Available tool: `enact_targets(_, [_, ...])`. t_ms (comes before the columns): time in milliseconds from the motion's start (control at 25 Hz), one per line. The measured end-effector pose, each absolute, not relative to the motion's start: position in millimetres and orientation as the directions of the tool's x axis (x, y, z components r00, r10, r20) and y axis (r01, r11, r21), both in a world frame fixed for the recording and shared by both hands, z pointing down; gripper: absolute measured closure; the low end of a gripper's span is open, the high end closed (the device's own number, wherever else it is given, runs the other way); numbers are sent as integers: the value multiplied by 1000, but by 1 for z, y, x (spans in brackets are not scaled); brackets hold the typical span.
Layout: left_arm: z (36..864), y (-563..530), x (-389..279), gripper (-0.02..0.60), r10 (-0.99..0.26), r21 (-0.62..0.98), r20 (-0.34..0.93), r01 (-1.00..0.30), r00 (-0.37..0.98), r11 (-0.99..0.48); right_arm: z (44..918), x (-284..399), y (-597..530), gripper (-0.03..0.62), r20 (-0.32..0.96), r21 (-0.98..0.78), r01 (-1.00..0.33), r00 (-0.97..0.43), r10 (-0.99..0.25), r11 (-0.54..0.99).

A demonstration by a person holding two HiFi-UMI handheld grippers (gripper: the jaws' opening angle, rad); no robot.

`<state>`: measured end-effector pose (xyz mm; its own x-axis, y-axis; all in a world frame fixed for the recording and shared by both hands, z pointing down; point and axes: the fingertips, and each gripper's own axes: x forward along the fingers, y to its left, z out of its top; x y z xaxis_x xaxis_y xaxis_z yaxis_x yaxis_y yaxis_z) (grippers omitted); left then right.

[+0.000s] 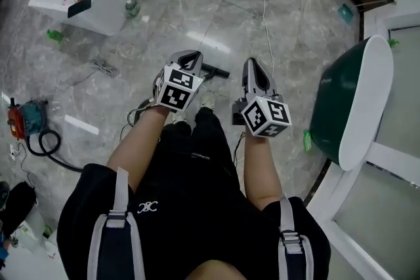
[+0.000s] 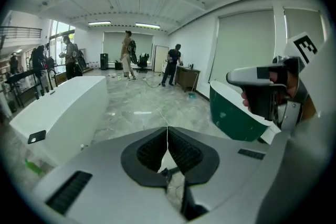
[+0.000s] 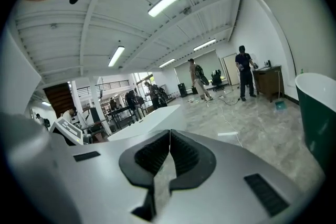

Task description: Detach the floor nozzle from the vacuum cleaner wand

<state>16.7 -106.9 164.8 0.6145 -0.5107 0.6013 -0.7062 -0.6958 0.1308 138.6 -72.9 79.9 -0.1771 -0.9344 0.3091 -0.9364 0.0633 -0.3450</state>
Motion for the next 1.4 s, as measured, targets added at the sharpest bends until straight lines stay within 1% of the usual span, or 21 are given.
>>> enact_targets(80, [208, -105, 24, 572, -472, 116, 659, -700, 585, -705, 115, 153, -78, 577, 351, -380, -924, -187, -917, 43])
enact_targets(240, [313, -101, 51, 572, -332, 128, 765, -635, 552, -762, 198, 183, -92, 577, 408, -436, -900, -211, -888, 14])
enact_targets(360, [390, -112, 62, 571, -290, 126, 800, -619, 526, -775, 267, 195, -109, 577, 446, -442, -897, -237, -863, 18])
enact_targets(520, [507, -115, 61, 571, -247, 132, 847, -636, 471, -760, 363, 198, -123, 577, 466, -427, -899, -311, -828, 97])
enact_targets(760, [683, -80, 52, 571, -129, 115, 930, -607, 343, -786, 531, 201, -114, 577, 577, -473, -872, -413, -705, 124])
enact_targets(880, [765, -63, 46, 567, -65, 129, 954, -592, 294, -796, 603, 197, -119, 577, 597, -502, -855, -451, -663, 130])
enact_targets(960, [814, -54, 45, 542, -39, 129, 962, -576, 270, -807, 644, 195, -120, 577, 608, -501, -853, -468, -641, 147])
enact_targets(1000, [838, -50, 43, 508, -32, 128, 965, -574, 260, -809, 664, 195, -120, 577, 614, -502, -852, -474, -632, 151])
enact_targets(1040, [861, -48, 41, 457, -28, 124, 968, -575, 248, -809, 682, 194, -119, 577, 618, -505, -850, -478, -624, 151])
enact_targets(1080, [885, -46, 37, 424, -24, 118, 972, -573, 234, -811, 700, 194, -118, 577, 622, -508, -849, -481, -618, 149])
enact_targets(1160, [929, -41, 28, 405, -1, 109, 981, -548, 196, -829, 731, 192, -116, 577, 628, -511, -847, -485, -609, 148])
enact_targets(1320, [994, -31, 6, 403, 43, 86, 993, -445, 106, -891, 777, 184, -106, 577, 634, -548, -829, -500, -589, 114])
enact_targets(1400, [1012, -29, 0, 403, 45, 78, 995, -421, 87, -904, 792, 176, -93, 577, 643, -563, -820, -511, -570, 101])
